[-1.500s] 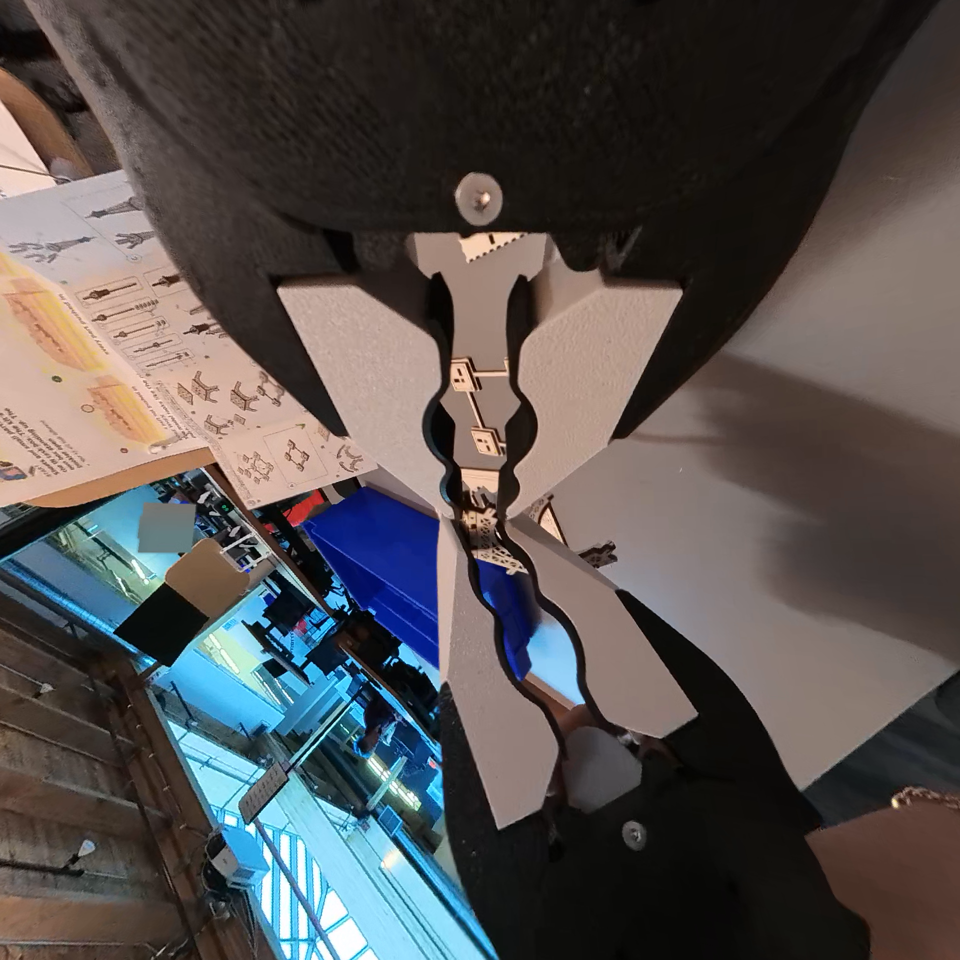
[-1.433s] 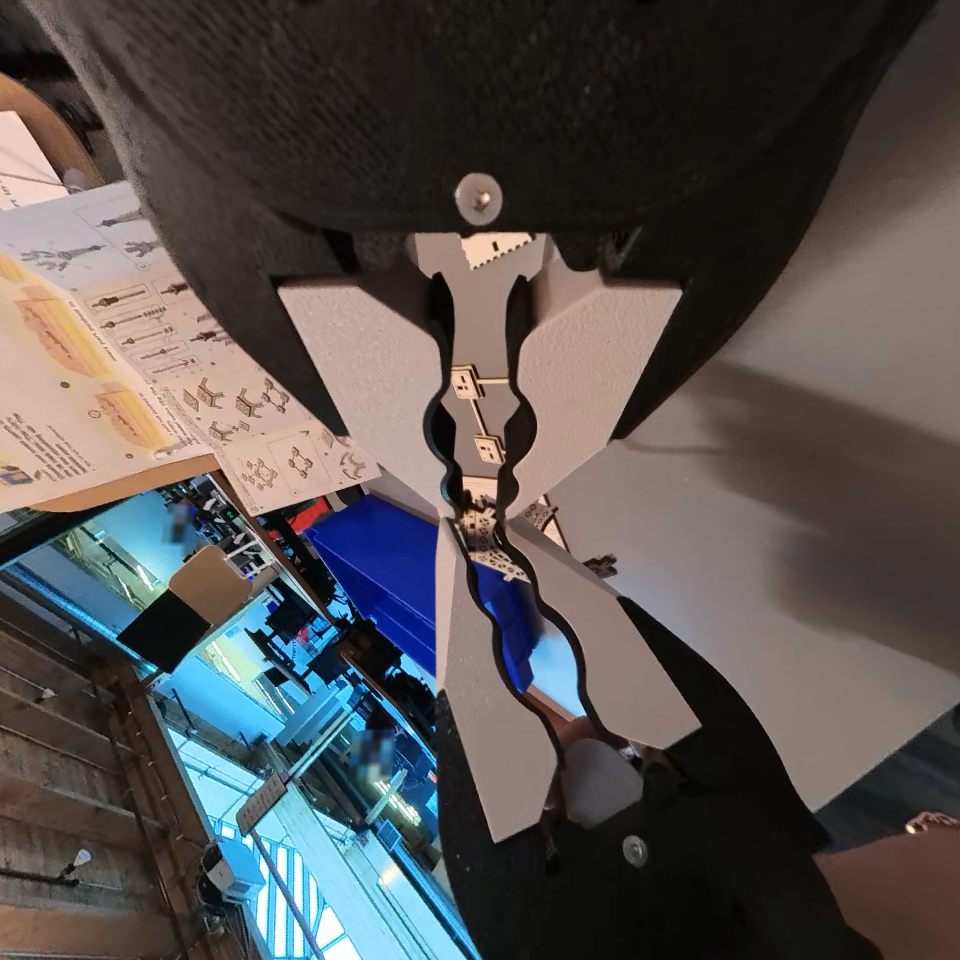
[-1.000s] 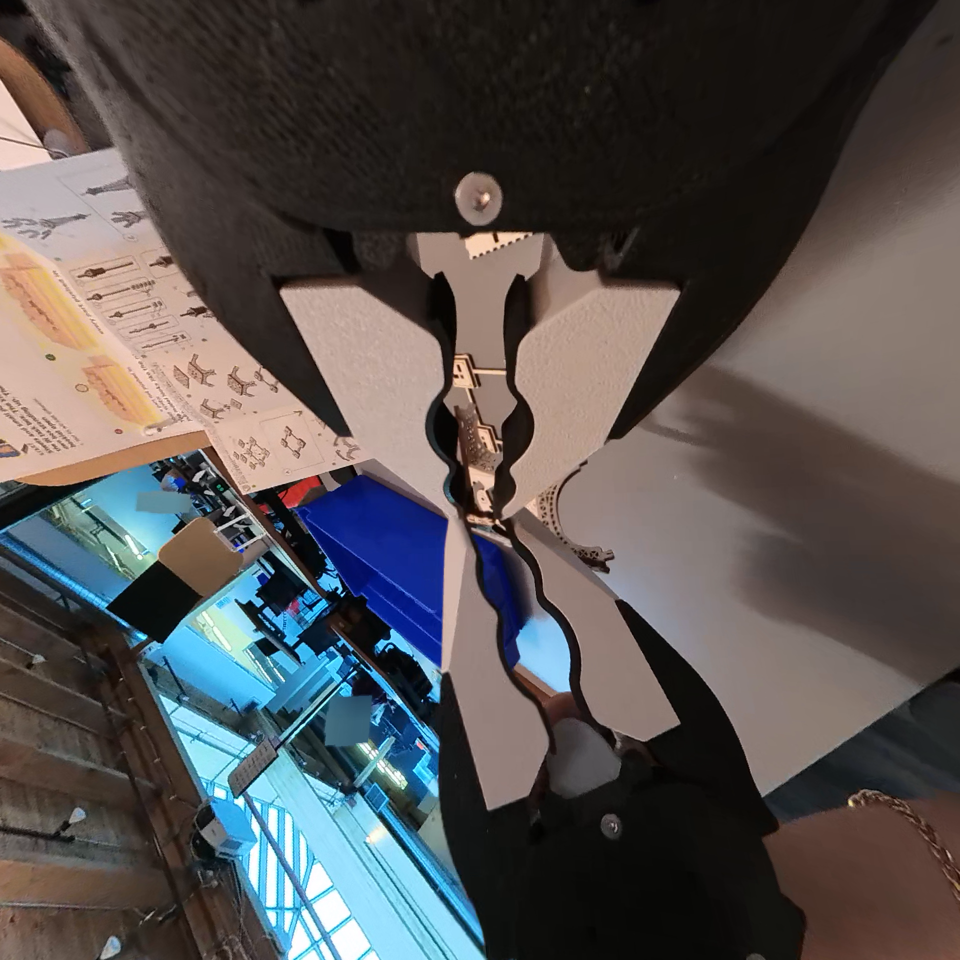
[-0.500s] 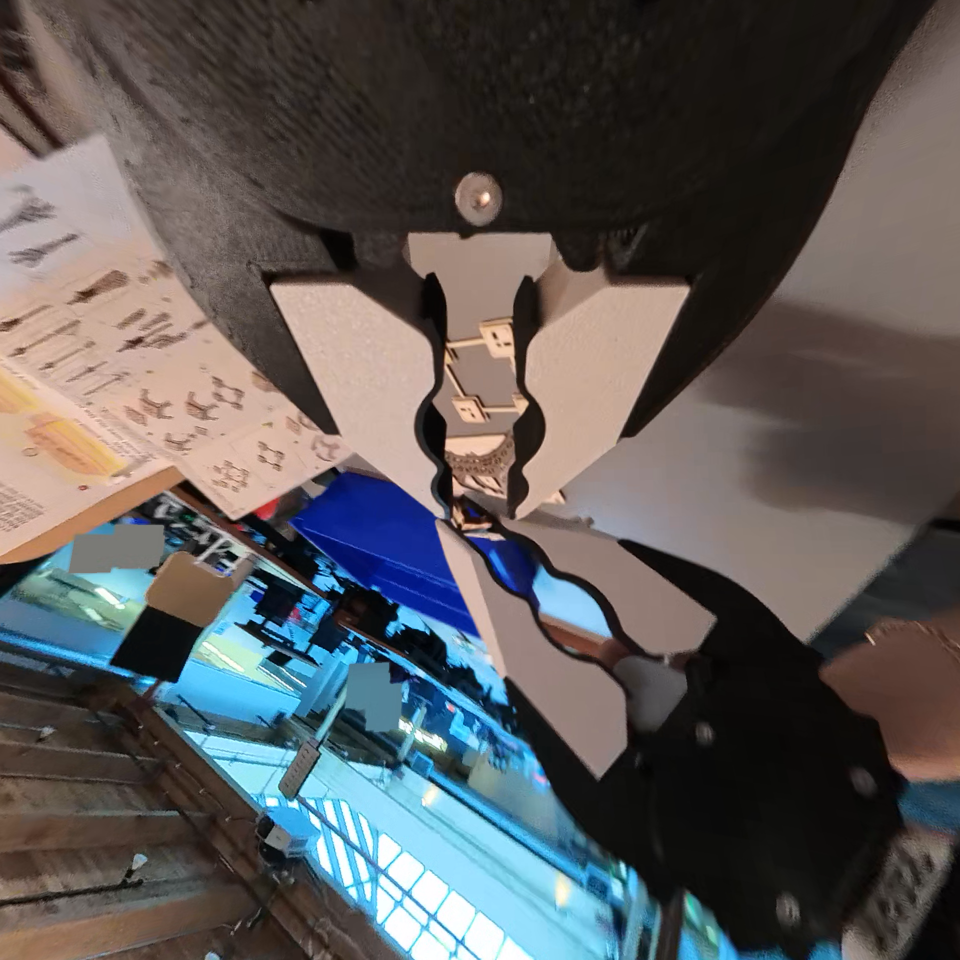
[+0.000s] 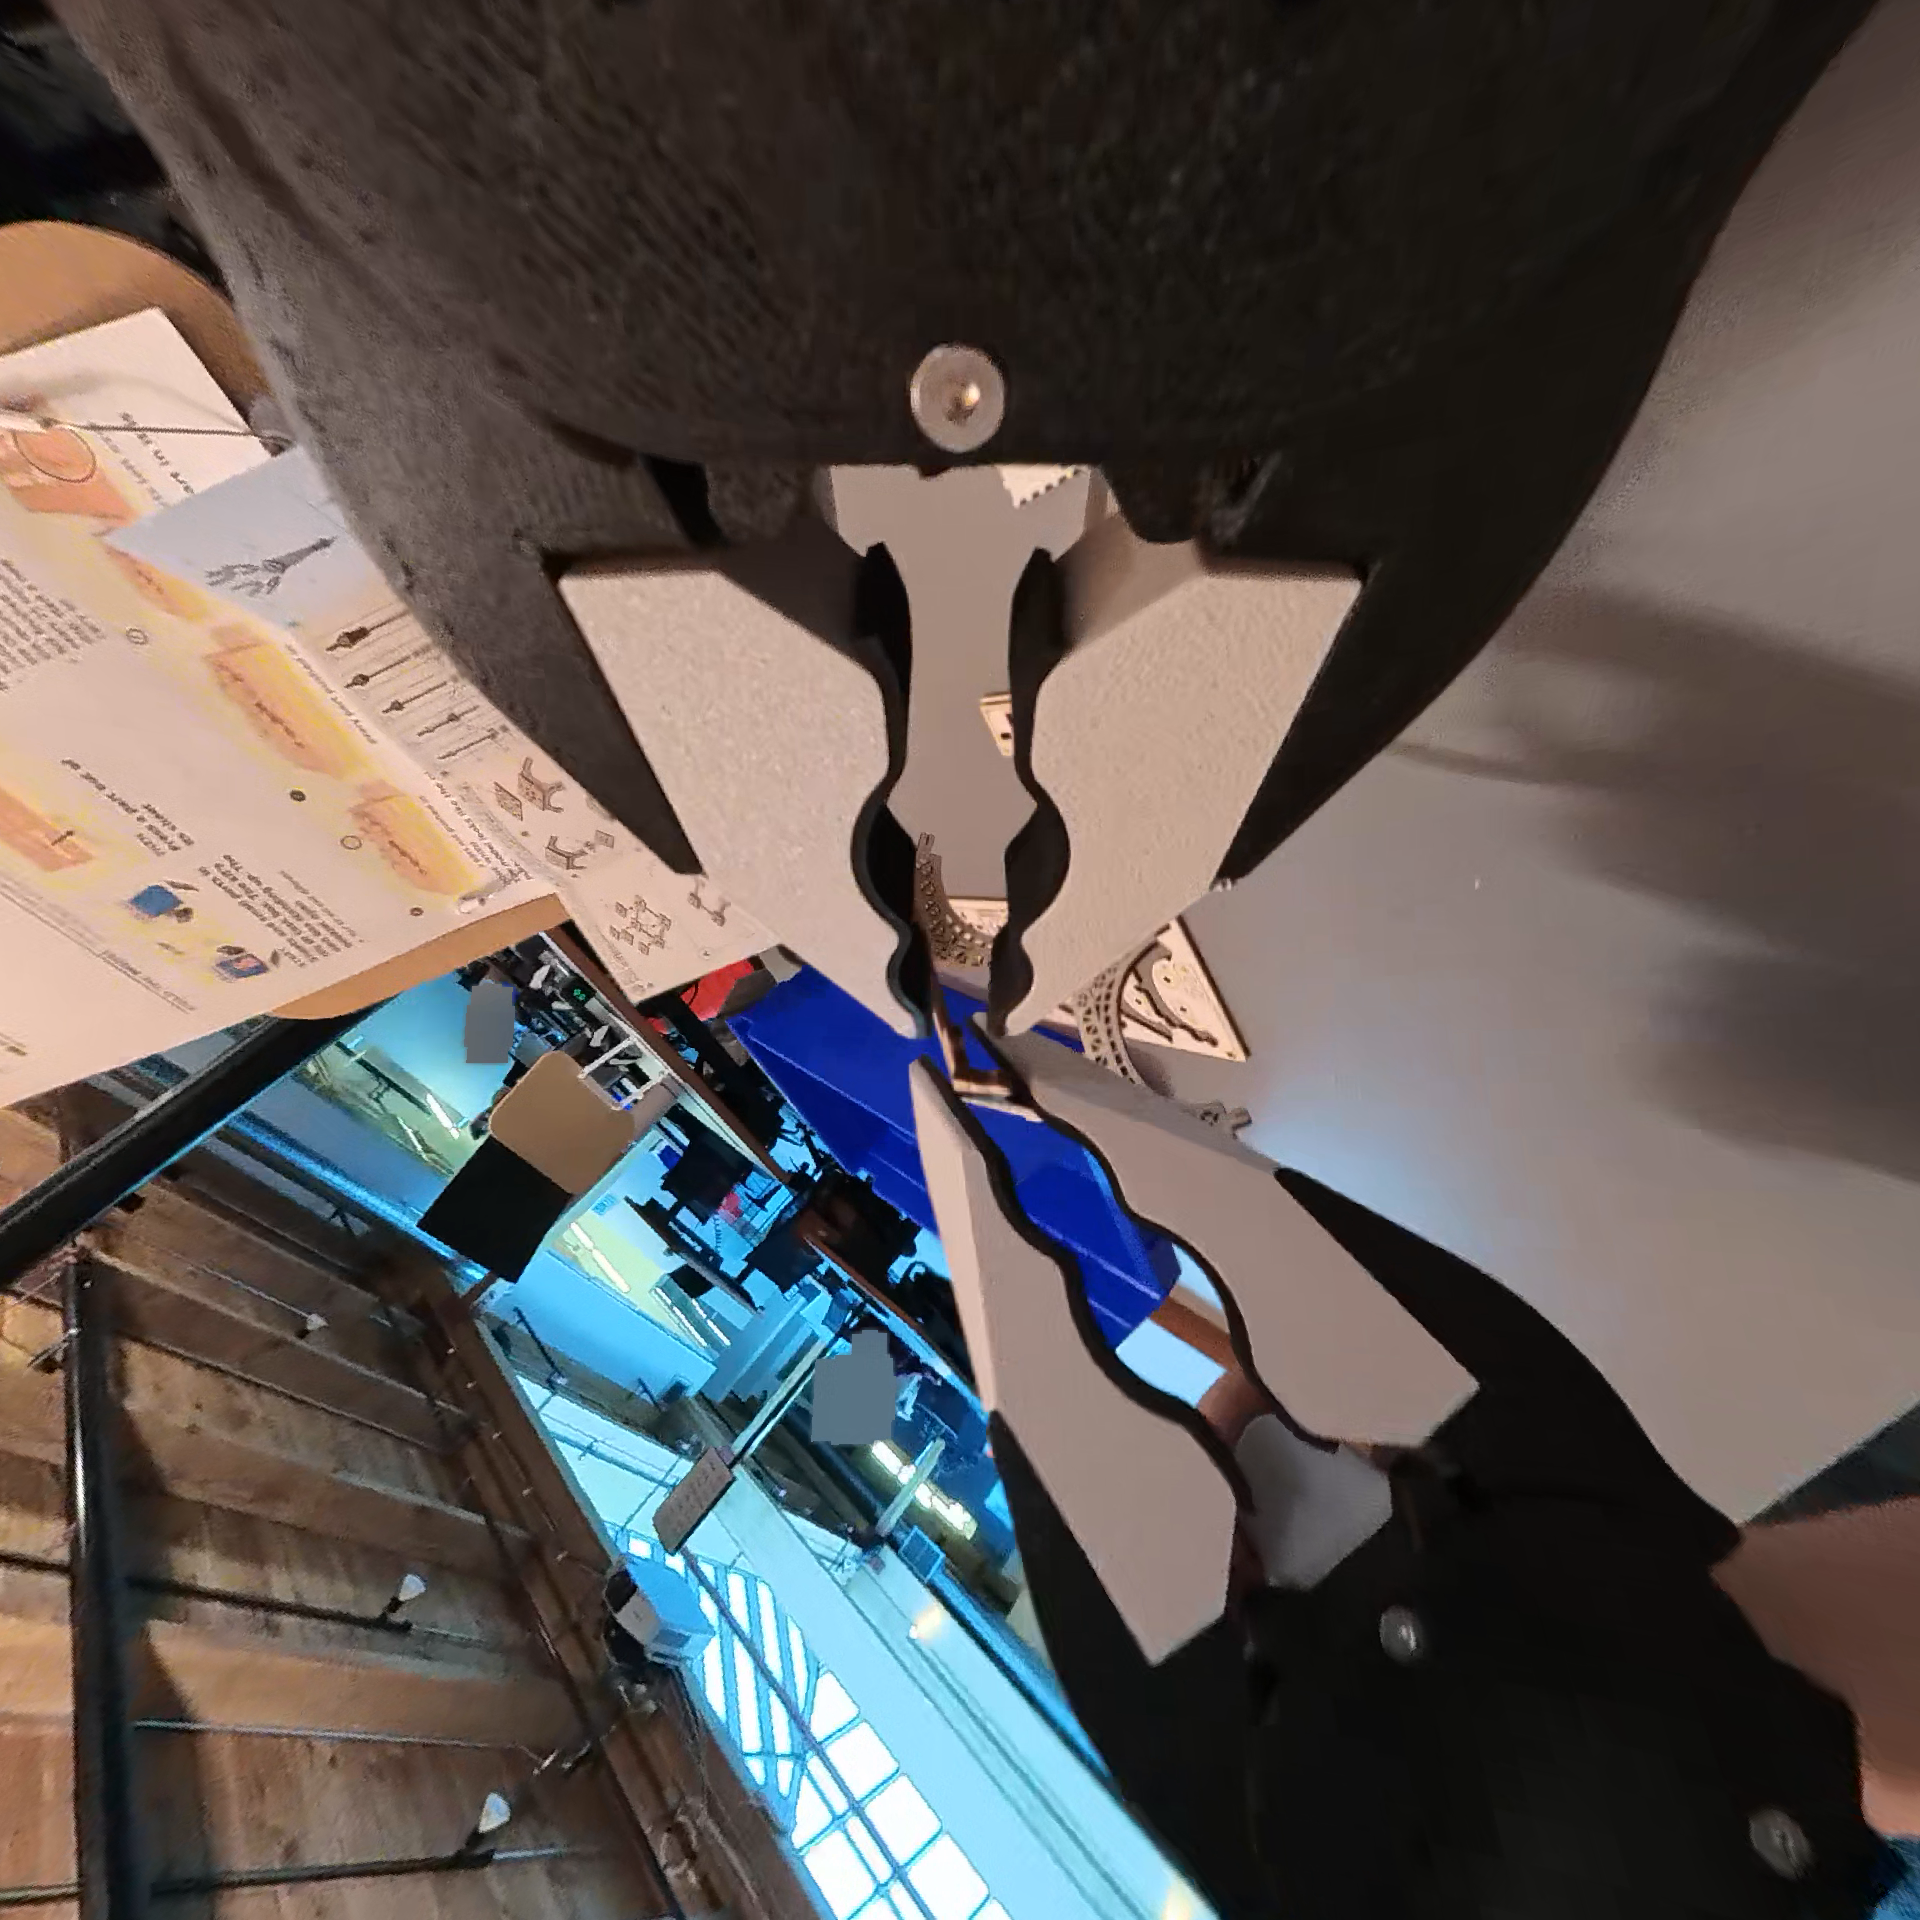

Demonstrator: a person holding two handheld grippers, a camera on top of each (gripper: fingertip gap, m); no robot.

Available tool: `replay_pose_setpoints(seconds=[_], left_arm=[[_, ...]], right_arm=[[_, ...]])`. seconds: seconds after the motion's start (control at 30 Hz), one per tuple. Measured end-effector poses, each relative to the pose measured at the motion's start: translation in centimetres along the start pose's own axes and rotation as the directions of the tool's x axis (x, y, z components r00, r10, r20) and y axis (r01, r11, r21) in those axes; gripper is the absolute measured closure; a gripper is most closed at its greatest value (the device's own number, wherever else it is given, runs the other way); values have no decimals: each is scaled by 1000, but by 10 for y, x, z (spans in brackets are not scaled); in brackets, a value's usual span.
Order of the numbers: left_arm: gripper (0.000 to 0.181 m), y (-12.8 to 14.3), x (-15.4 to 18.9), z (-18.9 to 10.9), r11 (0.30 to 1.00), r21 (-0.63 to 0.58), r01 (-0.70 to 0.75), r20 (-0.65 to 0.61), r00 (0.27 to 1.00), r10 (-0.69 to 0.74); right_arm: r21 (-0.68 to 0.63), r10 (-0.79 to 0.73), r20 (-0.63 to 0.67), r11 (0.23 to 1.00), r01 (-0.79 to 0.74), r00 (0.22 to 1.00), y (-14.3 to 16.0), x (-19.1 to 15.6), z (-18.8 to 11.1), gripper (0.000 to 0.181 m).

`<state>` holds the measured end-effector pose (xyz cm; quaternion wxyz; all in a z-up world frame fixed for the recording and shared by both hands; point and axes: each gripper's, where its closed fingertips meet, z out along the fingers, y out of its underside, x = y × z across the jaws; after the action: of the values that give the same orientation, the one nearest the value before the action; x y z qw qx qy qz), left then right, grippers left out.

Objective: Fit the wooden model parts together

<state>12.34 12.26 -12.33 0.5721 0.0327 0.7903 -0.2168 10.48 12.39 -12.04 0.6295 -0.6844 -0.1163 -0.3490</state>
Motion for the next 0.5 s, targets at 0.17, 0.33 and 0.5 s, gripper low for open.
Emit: replay_pose_setpoints(seconds=[0.17, 0.33, 0.5], left_arm=[[174, -3, 0, -1, 1000, 12, 3, 0, 1000, -3], [172, -10, -13, -5, 998, 54, -24, 87, 996, 19], [172, -19, -19, -11, 994, 112, -14, 110, 994, 1]], right_arm=[[-9, -65, -26, 998, 65, 998, -3, 1, 1, 181], [-30, -133, -149, 991, 130, 980, -5, 16, -1, 181], [-8, -139, -218, 990, 140, 966, -10, 29, -8, 181]])
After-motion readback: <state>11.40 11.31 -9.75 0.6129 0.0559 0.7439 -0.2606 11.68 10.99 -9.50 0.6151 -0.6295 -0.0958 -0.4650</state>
